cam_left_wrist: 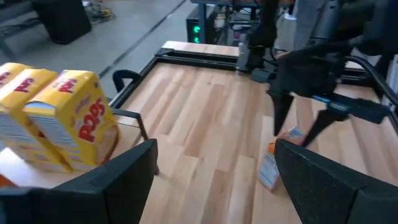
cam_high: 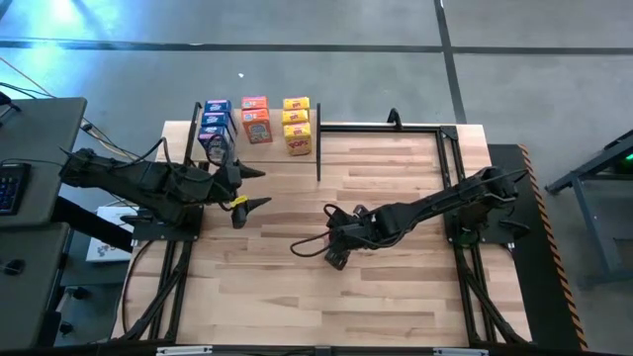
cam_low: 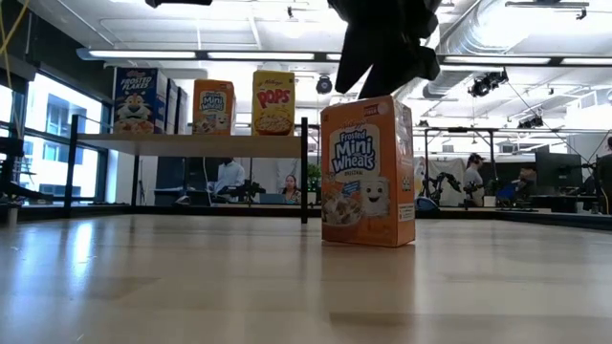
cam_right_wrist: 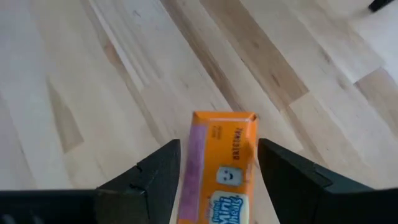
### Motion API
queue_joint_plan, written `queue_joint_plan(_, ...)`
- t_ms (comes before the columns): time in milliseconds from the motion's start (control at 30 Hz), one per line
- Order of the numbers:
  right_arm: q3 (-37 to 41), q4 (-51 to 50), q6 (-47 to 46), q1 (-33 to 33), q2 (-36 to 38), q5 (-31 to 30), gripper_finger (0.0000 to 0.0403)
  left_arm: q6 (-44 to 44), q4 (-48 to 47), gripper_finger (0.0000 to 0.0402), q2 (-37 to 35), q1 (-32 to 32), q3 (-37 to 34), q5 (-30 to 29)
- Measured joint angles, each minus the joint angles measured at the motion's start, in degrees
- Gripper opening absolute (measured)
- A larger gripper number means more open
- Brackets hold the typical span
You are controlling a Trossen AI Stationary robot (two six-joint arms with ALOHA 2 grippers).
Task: Stack cereal on shelf
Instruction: Put the orange cereal box on the shelf aligned with the other orange cereal boxes
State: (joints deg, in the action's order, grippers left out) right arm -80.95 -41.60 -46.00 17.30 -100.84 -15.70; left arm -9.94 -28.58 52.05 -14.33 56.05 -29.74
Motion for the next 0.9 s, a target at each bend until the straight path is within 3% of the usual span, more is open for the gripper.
queue_joint_plan(633, 0.15, -1.2, -0.45, 0.07, -1.08, -0.28, 0.0205, 0.05, 0.04, 0.0315, 0.02, 0.0, -0.02, 0.49)
queue_joint_plan(900, 0.16, -0.66, 0.0, 0.04, -1.01, 2.2, 0.0205, 0.07, 0.15, 0.0314, 0.02, 0.0, -0.02, 0.47)
